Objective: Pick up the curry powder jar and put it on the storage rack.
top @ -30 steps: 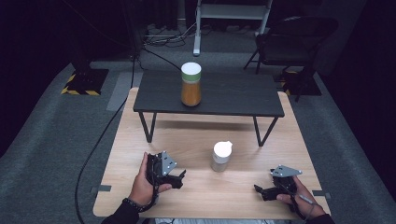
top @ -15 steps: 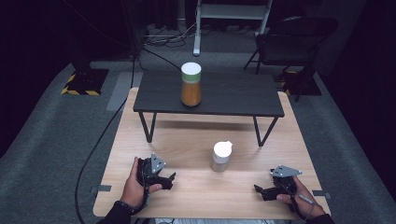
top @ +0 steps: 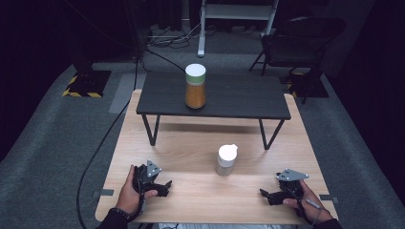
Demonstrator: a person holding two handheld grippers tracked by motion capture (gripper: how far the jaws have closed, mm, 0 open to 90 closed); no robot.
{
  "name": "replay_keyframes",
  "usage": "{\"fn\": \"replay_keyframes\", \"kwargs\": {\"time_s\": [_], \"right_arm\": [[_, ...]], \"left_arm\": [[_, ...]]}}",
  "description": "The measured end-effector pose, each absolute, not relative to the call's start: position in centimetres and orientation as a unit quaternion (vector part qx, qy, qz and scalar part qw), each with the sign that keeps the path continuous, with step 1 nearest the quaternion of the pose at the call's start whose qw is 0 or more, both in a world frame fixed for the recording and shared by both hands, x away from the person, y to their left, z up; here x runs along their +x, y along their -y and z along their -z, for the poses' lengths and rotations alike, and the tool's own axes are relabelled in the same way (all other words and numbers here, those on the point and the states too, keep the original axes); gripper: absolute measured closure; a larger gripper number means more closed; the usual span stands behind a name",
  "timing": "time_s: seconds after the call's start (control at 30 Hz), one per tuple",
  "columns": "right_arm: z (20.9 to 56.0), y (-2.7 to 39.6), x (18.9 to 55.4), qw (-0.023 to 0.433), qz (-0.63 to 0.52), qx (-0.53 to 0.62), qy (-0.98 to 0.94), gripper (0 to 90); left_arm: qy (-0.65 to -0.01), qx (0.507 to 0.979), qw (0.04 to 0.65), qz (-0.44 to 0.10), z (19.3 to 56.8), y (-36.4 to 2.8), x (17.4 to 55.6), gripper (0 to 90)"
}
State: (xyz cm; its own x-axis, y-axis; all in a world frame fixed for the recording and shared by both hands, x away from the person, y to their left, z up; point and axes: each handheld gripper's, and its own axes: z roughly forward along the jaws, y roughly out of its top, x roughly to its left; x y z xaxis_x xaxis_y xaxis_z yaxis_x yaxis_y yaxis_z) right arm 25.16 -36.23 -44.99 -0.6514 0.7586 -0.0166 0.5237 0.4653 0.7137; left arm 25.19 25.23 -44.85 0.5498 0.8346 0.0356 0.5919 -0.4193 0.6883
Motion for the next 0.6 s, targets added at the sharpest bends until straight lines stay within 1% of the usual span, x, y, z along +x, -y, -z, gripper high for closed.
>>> {"fn": "replay_keyframes", "kwargs": {"time_s": [0.1, 0.6], "right_arm": [[44.98, 36.23, 25.16, 0.168, -0.348, 0.382, -0.839, 0.0], [44.99, 36.24, 25.19, 0.168, -0.349, 0.381, -0.839, 0.0]], "left_arm": [[-0.445, 0.815, 0.329, -0.171, 45.1, -26.01, 25.52, 0.5], [-0.445, 0.815, 0.329, -0.172, 45.11, -26.05, 25.55, 0.4]]}}
